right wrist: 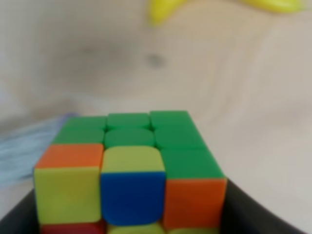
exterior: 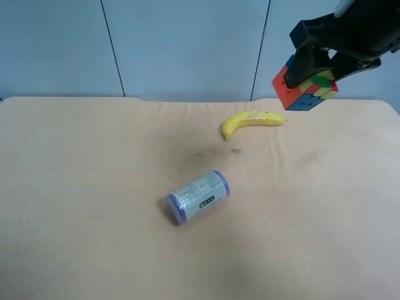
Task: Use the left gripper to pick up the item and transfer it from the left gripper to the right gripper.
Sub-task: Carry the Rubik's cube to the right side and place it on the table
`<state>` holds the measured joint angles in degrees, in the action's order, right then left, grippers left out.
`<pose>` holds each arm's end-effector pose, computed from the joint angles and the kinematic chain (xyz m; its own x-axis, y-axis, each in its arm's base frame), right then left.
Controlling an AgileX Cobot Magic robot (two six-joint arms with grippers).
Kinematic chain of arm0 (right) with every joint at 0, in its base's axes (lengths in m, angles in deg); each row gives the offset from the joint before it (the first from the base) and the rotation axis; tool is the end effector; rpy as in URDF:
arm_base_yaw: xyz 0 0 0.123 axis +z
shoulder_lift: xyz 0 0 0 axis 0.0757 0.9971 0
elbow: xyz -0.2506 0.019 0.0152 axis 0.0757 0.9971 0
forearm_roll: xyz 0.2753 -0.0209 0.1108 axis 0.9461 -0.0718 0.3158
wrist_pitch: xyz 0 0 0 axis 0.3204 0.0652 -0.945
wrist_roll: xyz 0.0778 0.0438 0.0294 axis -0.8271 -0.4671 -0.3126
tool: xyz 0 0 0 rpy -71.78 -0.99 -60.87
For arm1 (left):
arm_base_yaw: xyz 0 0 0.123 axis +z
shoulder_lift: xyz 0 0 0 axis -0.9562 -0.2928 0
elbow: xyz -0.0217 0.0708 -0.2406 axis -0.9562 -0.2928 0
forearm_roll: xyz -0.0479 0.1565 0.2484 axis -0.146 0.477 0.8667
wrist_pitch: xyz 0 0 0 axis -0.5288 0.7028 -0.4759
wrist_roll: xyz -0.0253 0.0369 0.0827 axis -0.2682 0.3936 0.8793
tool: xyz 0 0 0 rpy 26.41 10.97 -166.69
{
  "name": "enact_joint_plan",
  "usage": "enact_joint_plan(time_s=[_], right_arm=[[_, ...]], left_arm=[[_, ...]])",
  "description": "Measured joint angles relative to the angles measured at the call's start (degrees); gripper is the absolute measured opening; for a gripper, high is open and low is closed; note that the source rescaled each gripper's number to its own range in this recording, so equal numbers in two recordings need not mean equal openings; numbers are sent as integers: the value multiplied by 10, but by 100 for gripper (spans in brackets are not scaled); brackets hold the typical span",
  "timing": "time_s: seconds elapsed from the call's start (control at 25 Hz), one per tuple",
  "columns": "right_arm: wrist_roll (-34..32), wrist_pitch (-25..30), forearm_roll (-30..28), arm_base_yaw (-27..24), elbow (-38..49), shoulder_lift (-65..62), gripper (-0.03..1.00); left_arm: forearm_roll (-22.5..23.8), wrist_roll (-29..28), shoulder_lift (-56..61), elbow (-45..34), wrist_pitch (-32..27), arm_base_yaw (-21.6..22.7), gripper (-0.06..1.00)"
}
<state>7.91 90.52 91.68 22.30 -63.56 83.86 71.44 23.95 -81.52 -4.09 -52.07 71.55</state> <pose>0.3129 0.1114 0.3014 -0.8279 -0.2610 -0.4965 -0.3487 0.9328 0.0911 0.0704 -0.0033 0.3012 -0.4438 -0.0327 -0.8955 0.0206 0.9987 -0.0467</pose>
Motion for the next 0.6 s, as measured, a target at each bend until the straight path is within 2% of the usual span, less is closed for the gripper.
enact_joint_plan(time_s=[0.12,0.24,0.6], right_arm=[[-32,0,-75,0,0,0,1],[-45,1,-116,0,0,3,1],[-49,-7,-131,0,0,90,1]], left_arm=[[0,0,0,0,0,0,100],[0,0,0,0,0,0,100],[0,0,0,0,0,0,100]])
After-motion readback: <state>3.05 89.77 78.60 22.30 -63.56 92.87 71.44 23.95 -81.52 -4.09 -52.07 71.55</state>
